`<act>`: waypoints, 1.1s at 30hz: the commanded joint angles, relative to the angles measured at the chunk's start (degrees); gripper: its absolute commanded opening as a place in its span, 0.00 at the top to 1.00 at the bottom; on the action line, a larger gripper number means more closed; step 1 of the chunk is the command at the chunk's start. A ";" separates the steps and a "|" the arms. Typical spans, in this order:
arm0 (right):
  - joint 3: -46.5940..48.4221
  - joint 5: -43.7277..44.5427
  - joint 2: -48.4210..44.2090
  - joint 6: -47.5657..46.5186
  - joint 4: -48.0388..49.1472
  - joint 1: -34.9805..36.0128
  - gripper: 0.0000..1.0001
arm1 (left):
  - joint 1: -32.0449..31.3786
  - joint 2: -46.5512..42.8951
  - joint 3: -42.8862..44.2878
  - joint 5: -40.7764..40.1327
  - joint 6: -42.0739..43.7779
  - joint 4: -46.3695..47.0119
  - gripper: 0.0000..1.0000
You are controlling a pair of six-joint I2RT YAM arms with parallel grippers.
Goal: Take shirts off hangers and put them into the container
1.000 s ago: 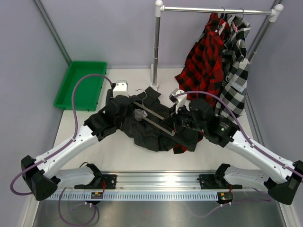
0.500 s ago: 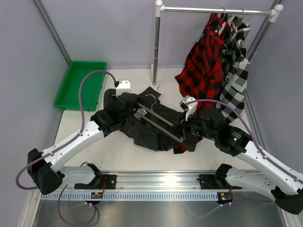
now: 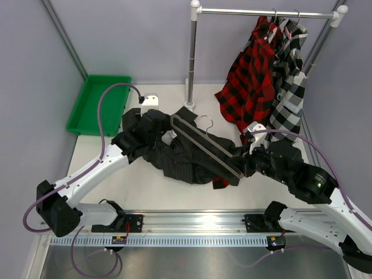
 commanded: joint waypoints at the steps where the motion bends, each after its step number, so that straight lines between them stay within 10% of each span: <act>1: 5.59 5.97 -1.47 -0.62 -4.60 0.63 1.00 | 0.23 -0.14 3.88 -0.27 1.72 1.73 1.00; 16: 31.51 34.70 22.31 4.56 -12.86 -0.42 1.00 | 0.23 -9.62 -3.67 8.42 9.36 3.48 1.00; 33: 61.39 30.59 46.42 -4.31 -0.93 -16.51 1.00 | 0.23 -11.92 -6.05 12.47 9.89 4.37 1.00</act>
